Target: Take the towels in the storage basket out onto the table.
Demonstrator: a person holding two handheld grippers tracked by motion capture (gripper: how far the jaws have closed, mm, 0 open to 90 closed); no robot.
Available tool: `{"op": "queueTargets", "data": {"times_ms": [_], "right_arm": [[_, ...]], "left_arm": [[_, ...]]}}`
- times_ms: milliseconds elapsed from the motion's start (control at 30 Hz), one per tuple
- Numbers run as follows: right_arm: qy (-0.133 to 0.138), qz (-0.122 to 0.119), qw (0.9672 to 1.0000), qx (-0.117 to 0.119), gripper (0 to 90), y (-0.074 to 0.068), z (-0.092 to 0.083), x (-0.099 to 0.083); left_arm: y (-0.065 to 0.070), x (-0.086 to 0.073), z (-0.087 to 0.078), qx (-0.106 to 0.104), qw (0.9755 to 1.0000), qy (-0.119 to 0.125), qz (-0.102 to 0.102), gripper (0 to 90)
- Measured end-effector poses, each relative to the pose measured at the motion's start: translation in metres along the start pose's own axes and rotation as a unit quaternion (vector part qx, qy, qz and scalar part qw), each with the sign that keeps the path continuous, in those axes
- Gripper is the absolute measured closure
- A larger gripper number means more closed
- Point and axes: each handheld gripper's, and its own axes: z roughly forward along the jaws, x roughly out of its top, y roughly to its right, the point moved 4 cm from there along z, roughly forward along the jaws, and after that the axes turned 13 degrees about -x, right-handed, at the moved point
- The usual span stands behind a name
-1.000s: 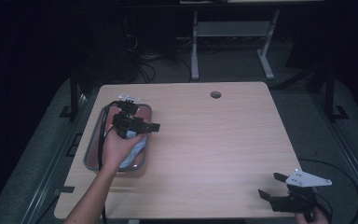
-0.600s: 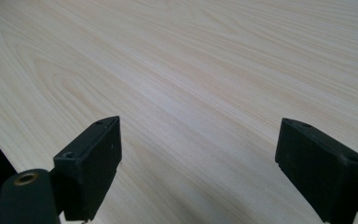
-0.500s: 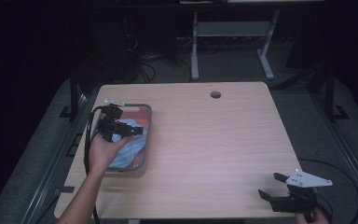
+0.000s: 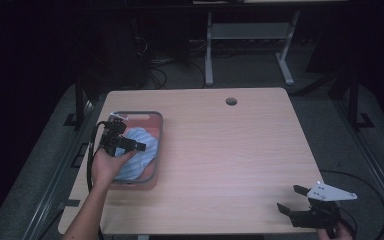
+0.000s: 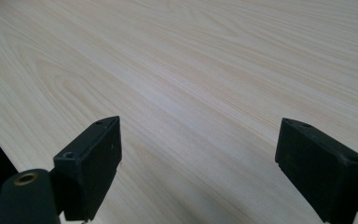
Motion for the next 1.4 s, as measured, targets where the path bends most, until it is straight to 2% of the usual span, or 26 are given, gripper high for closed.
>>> {"op": "queueTargets", "data": {"times_ms": [100, 133, 167, 200, 267, 300, 333, 367, 467, 533, 567, 600, 633, 800, 867, 900, 967, 1100, 1167, 1200, 1233, 1267, 1300, 1333, 1367, 1400], "right_arm": [[0.000, 0.000, 1.0000, 0.000, 14.0, 0.000, 0.000, 0.000], [0.000, 0.000, 1.0000, 0.000, 14.0, 0.000, 0.000, 0.000], [0.002, -0.003, 1.0000, 0.001, 14.0, 0.000, 0.000, 0.000], [0.002, -0.003, 1.0000, 0.001, 14.0, 0.000, 0.000, 0.000], [0.003, -0.004, 1.0000, 0.000, 14.0, 0.000, -0.001, 0.000], [0.004, -0.004, 1.0000, 0.000, 14.0, 0.000, -0.001, 0.000], [0.004, -0.004, 1.0000, 0.000, 14.0, 0.000, -0.001, 0.000], [0.004, -0.004, 1.0000, 0.000, 14.0, 0.000, -0.001, 0.000], [0.003, -0.005, 1.0000, 0.000, 14.0, -0.001, -0.001, 0.000], [0.004, -0.006, 1.0000, 0.000, 14.0, -0.001, -0.001, 0.001], [0.005, -0.006, 1.0000, 0.000, 14.0, -0.001, -0.001, 0.001], [0.005, -0.006, 1.0000, 0.000, 14.0, -0.001, -0.001, 0.001], [0.004, -0.006, 1.0000, 0.001, 14.0, -0.001, -0.001, 0.001], [0.005, -0.008, 1.0000, 0.001, 14.0, -0.002, -0.002, 0.001], [0.006, -0.009, 0.9999, 0.002, 14.0, -0.002, -0.002, 0.001], [0.005, -0.005, 1.0000, 0.003, 14.0, -0.003, -0.002, 0.001], [0.004, -0.005, 1.0000, 0.004, 14.0, -0.003, -0.001, 0.001], [0.004, -0.003, 1.0000, 0.002, 14.0, -0.001, -0.001, 0.001], [0.002, -0.001, 1.0000, 0.001, 14.0, -0.002, -0.001, 0.000], [0.002, -0.001, 1.0000, 0.001, 14.0, -0.002, -0.001, 0.000], [0.002, -0.005, 1.0000, 0.002, 14.0, -0.002, 0.000, 0.001], [0.002, -0.005, 1.0000, 0.002, 14.0, -0.002, 0.000, 0.001], [-0.001, -0.006, 1.0000, 0.003, 14.0, -0.003, 0.001, 0.001], [-0.001, -0.006, 1.0000, 0.003, 14.0, -0.003, 0.001, 0.001], [-0.002, -0.011, 0.9999, 0.004, 14.0, -0.004, 0.002, 0.002], [-0.002, -0.011, 0.9999, 0.004, 14.0, -0.004, 0.002, 0.002]], "left_arm": [[-0.007, -0.003, 0.009, 0.022, 0.9991, -0.036, 0.000, 28.4], [-0.007, -0.003, 0.009, 0.022, 0.9991, -0.036, 0.000, 29.0], [-0.008, -0.005, 0.014, 0.039, 0.9976, -0.056, 0.005, 30.8], [-0.008, -0.005, 0.014, 0.039, 0.9976, -0.056, 0.005, 32.2], [-0.010, -0.007, 0.020, 0.066, 0.9943, -0.082, 0.013, 34.3], [-0.013, -0.009, 0.025, 0.085, 0.9904, -0.107, 0.019, 35.3], [-0.013, -0.009, 0.025, 0.085, 0.9904, -0.107, 0.019, 36.1], [-0.015, -0.009, 0.029, 0.091, 0.9889, -0.116, 0.015, 37.9], [-0.015, -0.009, 0.033, 0.094, 0.9875, -0.126, 0.011, 42.2], [-0.015, -0.009, 0.036, 0.100, 0.9849, -0.141, 0.013, 44.4], [-0.015, -0.010, 0.039, 0.106, 0.9831, -0.148, 0.017, 49.3], [-0.015, -0.010, 0.039, 0.106, 0.9831, -0.148, 0.017, 51.7], [-0.016, -0.011, 0.040, 0.110, 0.9817, -0.155, 0.016, 54.9], [-0.017, -0.011, 0.038, 0.107, 0.9820, -0.154, 0.020, 64.8], [-0.017, -0.012, 0.036, 0.100, 0.9835, -0.149, 0.020, 66.2], [-0.018, -0.013, 0.034, 0.092, 0.9854, -0.142, 0.018, 68.0], [-0.019, -0.013, 0.033, 0.089, 0.9861, -0.139, 0.016, 69.0], [-0.019, -0.015, 0.028, 0.084, 0.9874, -0.132, 0.027, 69.9], [-0.018, -0.015, 0.023, 0.073, 0.9905, -0.115, 0.022, 70.4], [-0.018, -0.015, 0.023, 0.073, 0.9905, -0.115, 0.022, 70.7], [-0.017, -0.015, 0.017, 0.063, 0.9927, -0.101, 0.019, 71.1], [-0.017, -0.015, 0.017, 0.063, 0.9927, -0.101, 0.019, 71.2], [-0.015, -0.014, 0.010, 0.047, 0.9954, -0.082, 0.013, 71.3], [-0.015, -0.014, 0.010, 0.047, 0.9954, -0.082, 0.013, 71.3], [-0.015, -0.014, 0.002, 0.042, 0.9971, -0.062, 0.009, 71.4], [-0.015, -0.014, 0.002, 0.042, 0.9971, -0.062, 0.009, 71.5]]}}
